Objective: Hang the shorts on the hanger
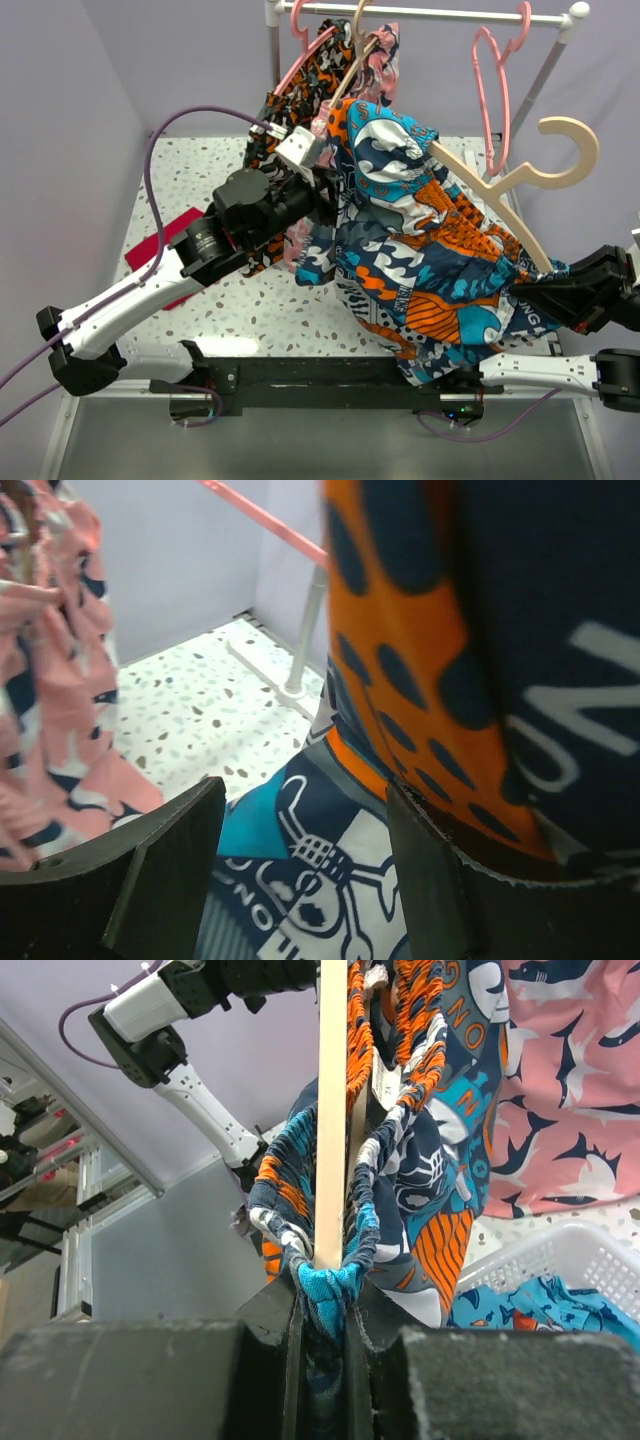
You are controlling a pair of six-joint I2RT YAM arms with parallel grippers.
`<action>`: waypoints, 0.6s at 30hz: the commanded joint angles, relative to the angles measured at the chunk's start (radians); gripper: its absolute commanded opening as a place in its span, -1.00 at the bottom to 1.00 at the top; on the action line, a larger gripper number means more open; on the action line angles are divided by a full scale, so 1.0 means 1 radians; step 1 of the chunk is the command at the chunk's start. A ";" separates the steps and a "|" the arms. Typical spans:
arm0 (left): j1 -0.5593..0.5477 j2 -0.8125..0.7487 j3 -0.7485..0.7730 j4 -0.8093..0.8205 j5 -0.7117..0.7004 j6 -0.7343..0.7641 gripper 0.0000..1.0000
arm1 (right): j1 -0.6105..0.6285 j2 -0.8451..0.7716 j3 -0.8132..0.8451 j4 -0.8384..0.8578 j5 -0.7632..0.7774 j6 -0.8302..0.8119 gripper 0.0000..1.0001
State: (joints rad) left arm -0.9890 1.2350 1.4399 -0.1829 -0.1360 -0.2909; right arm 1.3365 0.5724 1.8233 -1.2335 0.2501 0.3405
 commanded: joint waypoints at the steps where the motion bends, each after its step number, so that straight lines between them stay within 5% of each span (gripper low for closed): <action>1: -0.049 0.032 0.033 0.085 0.038 0.012 0.40 | 0.001 -0.005 -0.002 0.143 0.050 0.014 -1.00; 18: -0.086 0.270 0.043 0.168 0.002 -0.031 0.44 | 0.001 0.122 -0.239 0.146 0.647 0.259 -1.00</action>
State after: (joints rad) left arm -1.0687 1.4590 1.4418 -0.0753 -0.1417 -0.3328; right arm 1.3361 0.6292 1.6005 -1.1690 0.6571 0.4805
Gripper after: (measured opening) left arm 0.714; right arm 0.117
